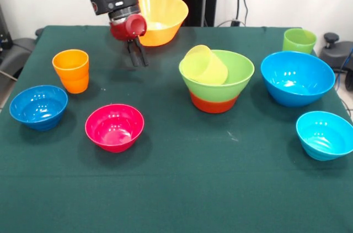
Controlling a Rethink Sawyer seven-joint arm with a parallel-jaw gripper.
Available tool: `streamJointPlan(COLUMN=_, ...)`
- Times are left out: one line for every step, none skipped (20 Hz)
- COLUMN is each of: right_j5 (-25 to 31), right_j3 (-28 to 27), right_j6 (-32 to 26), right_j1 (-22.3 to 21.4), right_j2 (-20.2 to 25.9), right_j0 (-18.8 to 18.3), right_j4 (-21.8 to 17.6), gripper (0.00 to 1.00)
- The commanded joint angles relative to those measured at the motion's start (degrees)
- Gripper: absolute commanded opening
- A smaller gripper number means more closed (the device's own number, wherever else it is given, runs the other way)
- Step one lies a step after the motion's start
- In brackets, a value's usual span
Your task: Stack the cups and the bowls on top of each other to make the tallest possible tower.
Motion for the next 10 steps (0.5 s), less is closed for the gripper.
streamJointPlan(right_j5=-11.3, right_j3=-2.5, right_j6=24.9, right_j1=-8.1, right_j2=10.5, right_j0=-8.0, right_j4=-14.4, gripper=1.0)
streamJointPlan(right_j5=-11.0, right_j3=-1.9, right_j6=23.7, right_j1=-8.5, right_j2=10.6, right_j0=-7.9, right_j4=-14.0, gripper=1.0)
streamJointPlan(right_j5=-10.7, right_j3=-1.5, right_j6=23.5, right_j1=-9.0, right_j2=10.7, right_j0=-7.8, right_j4=-14.3, gripper=1.0)
streamJointPlan(right_j5=-11.0, right_j3=-0.7, right_j6=23.5, right_j1=-10.0, right_j2=10.9, right_j0=-7.5, right_j4=-14.7, gripper=1.0)
streamJointPlan(right_j5=-11.1, right_j3=-0.1, right_j6=23.3, right_j1=-10.8, right_j2=10.8, right_j0=-7.3, right_j4=-15.2, gripper=1.0)
streamJointPlan(right_j5=-11.1, right_j3=0.5, right_j6=23.3, right_j1=-11.6, right_j2=10.7, right_j0=-6.9, right_j4=-15.6, gripper=1.0)
streamJointPlan(right_j5=-11.0, right_j3=0.7, right_j6=23.7, right_j1=-12.2, right_j2=10.6, right_j0=-6.8, right_j4=-16.0, gripper=1.0)
streamJointPlan(right_j5=-11.0, right_j3=1.1, right_j6=24.1, right_j1=-12.9, right_j2=10.5, right_j0=-6.3, right_j4=-16.4, gripper=1.0)
streamJointPlan(right_j5=-10.9, right_j3=1.2, right_j6=25.5, right_j1=-13.6, right_j2=10.1, right_j0=-5.9, right_j4=-17.0, gripper=1.0)
streamJointPlan(right_j5=-10.5, right_j3=1.3, right_j6=26.7, right_j1=-14.3, right_j2=10.0, right_j0=-5.2, right_j4=-17.5, gripper=1.0)
